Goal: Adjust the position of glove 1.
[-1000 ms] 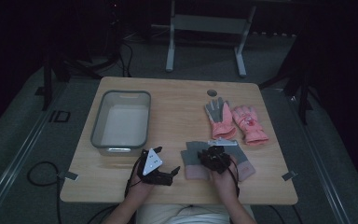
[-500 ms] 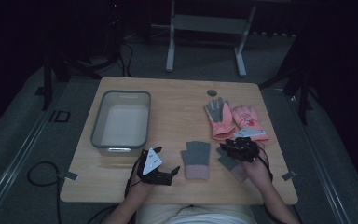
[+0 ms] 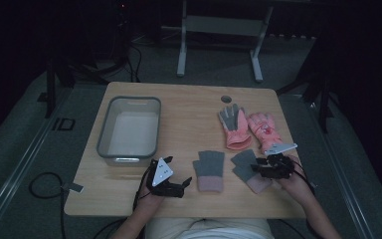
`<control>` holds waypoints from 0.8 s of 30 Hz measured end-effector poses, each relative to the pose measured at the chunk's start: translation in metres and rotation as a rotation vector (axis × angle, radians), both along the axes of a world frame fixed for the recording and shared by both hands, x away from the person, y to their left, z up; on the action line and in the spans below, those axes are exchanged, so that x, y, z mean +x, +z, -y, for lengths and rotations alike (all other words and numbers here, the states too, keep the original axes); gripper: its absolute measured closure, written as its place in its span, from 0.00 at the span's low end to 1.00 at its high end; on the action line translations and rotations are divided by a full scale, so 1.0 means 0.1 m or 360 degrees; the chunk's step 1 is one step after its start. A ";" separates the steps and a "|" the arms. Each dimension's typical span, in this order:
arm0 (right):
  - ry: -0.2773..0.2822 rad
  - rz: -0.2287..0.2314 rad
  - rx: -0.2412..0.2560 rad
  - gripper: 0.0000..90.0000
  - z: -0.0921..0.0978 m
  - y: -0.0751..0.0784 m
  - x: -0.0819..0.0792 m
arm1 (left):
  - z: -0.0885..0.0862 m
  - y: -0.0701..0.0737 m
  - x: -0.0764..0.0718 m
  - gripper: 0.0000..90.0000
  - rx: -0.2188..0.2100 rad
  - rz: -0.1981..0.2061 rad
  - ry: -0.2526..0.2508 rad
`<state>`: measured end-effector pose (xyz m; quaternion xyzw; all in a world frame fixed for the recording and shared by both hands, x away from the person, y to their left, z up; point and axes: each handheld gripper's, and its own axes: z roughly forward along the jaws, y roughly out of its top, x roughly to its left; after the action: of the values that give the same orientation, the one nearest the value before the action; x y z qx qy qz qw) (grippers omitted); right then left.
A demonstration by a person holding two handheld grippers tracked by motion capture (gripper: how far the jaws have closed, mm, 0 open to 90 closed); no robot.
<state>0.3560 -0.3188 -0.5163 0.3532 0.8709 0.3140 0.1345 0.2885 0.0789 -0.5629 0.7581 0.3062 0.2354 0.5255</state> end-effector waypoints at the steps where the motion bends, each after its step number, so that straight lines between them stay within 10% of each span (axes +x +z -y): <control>1: 0.0002 0.0001 0.0005 0.66 0.00 -0.02 0.00 | 0.00 0.00 0.00 0.02 -0.0001 0.0000 0.0000; 13: 0.0020 -0.0019 0.0034 0.82 -0.02 -0.26 0.03 | 0.00 0.00 0.00 0.02 0.0004 0.0003 0.0001; 24: -0.0172 -0.0067 0.0068 0.95 -0.06 -0.21 -0.01 | 0.01 0.00 -0.01 0.02 0.0009 0.0009 0.0001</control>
<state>0.3553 -0.3127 -0.5375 0.4089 0.8464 0.3172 0.1253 0.2876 0.0777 -0.5630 0.7589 0.3042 0.2386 0.5241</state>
